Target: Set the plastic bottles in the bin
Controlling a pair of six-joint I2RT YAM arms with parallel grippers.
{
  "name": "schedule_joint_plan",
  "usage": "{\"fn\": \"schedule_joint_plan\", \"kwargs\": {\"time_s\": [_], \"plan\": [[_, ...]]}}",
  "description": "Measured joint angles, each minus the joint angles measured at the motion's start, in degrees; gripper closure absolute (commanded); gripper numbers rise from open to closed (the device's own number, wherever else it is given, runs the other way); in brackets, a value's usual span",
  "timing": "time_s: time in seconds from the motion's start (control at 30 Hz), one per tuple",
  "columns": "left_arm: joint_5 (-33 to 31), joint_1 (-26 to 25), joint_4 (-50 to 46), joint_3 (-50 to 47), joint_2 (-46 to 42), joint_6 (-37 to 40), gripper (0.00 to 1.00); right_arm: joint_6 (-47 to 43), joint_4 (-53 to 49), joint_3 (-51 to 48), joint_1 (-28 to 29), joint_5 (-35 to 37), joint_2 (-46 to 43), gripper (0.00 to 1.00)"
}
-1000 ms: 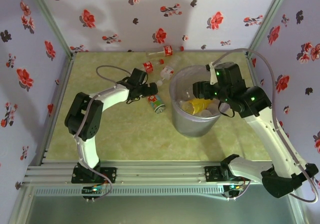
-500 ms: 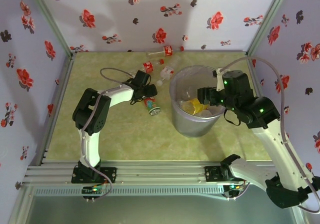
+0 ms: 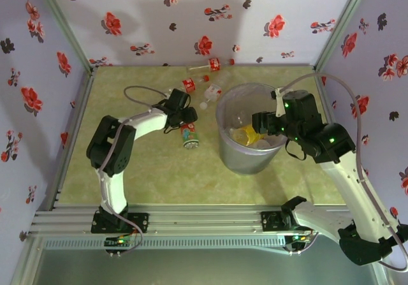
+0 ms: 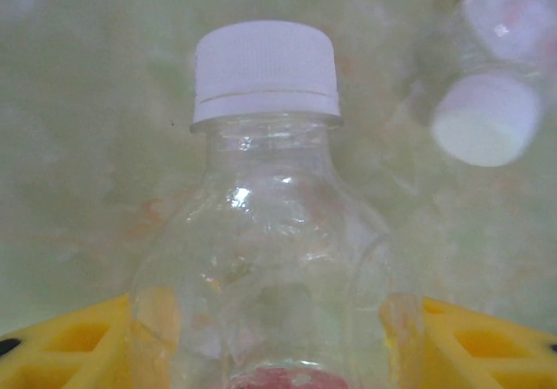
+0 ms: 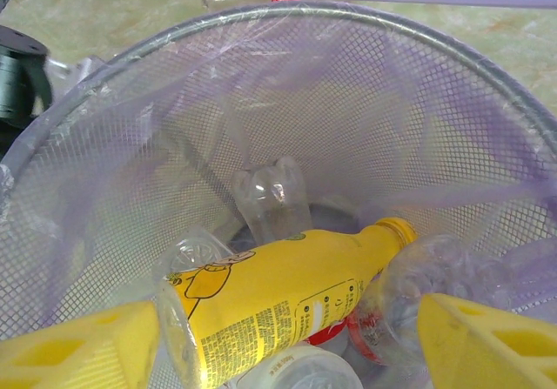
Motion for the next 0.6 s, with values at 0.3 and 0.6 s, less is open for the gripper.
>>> {"fn": "schedule_joint_plan", "kwargs": {"time_s": [0.3, 0.6], "plan": [[5.62, 1.4, 3.89, -2.58, -14.91, -0.37, 0.51, 2.05, 3.32, 1.88, 0.37, -5.66, 4.13, 0.24], [14.82, 7.08, 7.98, -6.73, -25.22, -3.67, 0.62, 5.62, 13.44, 8.57, 13.99, -7.37, 15.87, 0.25]]}}
